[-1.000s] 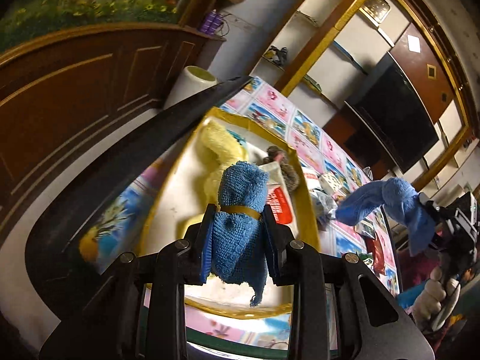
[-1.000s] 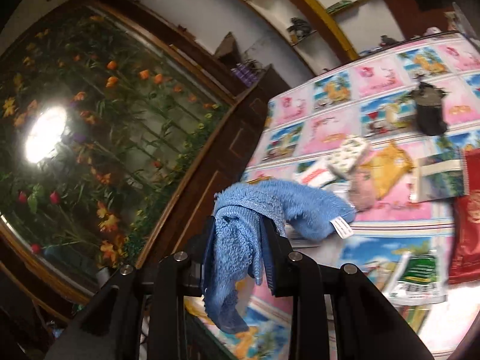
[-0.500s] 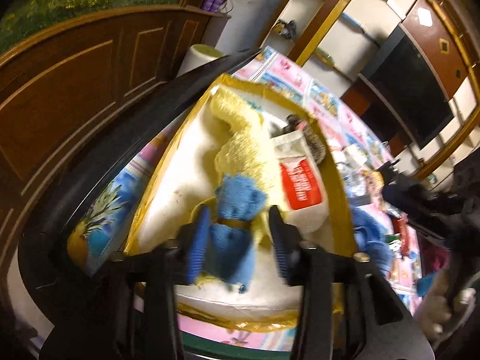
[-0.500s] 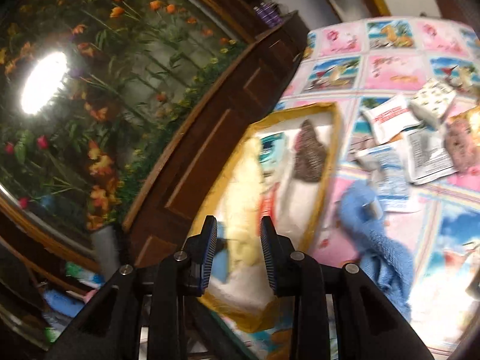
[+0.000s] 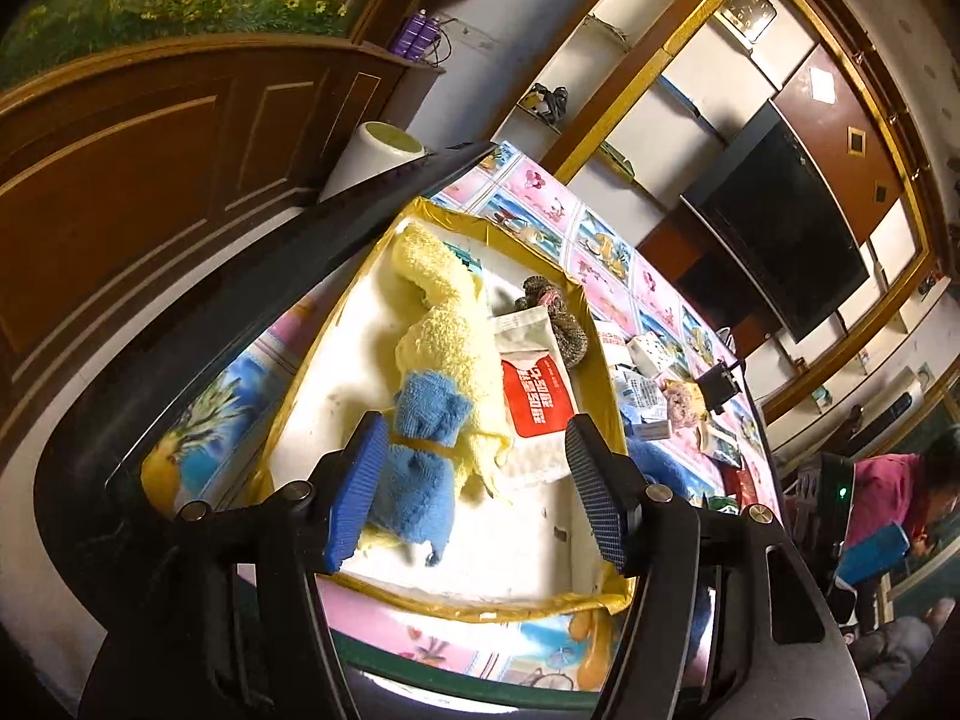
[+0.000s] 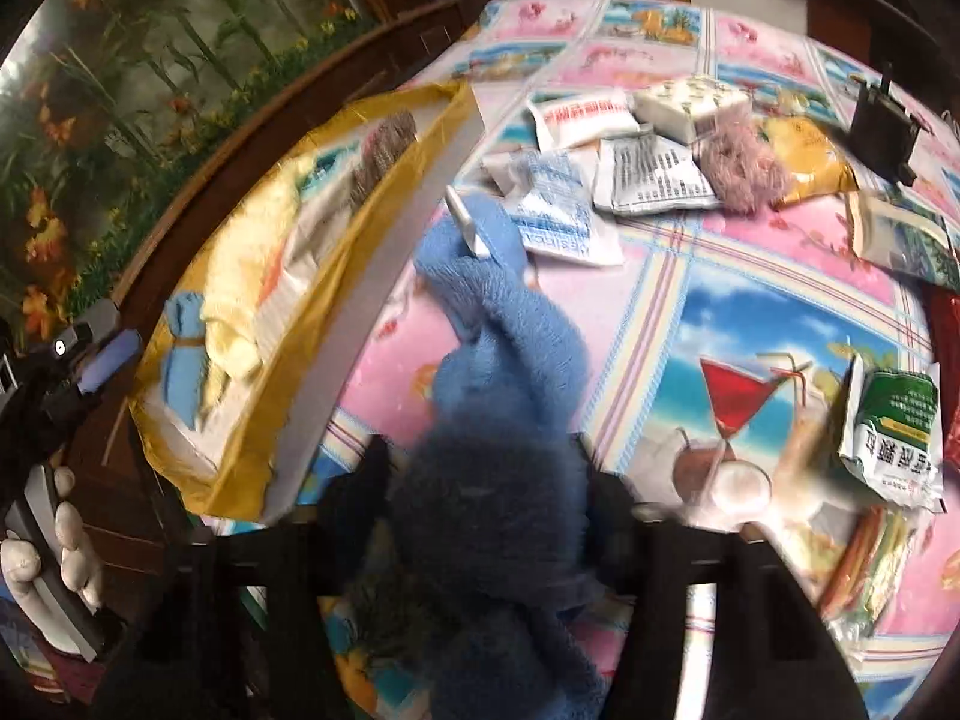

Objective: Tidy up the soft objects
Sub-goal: 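Carry the blue towel over the box and lower it with the right tool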

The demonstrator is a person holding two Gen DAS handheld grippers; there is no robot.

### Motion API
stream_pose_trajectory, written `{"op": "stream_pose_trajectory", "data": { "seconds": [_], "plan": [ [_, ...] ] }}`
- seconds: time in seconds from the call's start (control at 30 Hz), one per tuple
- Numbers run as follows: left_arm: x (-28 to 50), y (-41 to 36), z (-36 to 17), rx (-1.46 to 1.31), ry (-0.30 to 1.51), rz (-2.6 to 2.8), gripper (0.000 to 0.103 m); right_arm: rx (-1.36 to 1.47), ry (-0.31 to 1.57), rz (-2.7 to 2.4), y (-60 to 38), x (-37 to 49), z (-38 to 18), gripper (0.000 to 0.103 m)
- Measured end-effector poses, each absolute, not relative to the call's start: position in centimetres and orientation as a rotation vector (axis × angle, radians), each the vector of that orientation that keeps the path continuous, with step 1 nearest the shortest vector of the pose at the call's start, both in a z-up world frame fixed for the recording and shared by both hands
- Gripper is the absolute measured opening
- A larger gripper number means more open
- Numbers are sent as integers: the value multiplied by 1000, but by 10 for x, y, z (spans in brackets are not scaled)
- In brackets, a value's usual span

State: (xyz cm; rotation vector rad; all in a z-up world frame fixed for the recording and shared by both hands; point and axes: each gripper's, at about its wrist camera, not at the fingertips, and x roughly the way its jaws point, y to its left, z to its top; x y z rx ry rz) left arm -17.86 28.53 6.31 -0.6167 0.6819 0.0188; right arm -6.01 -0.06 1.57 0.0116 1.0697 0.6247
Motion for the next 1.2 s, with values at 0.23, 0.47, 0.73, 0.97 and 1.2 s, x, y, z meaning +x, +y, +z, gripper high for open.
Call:
{"op": "stream_pose_trajectory", "data": {
  "seconds": [0.23,0.47,0.73,0.97,1.2],
  "plan": [
    [-194,306,64,-669,644,65,62,138,927,681,-17,-68,74,41],
    [-201,317,64,-705,621,79,62,253,893,867,21,-60,125,42],
    [-203,326,59,-710,632,96,62,266,952,954,88,-52,113,42],
    [-204,323,59,-696,631,87,62,227,1081,804,113,-27,56,47],
    [-206,316,62,-673,638,88,62,121,1051,810,125,-38,52,52]
  ]
}}
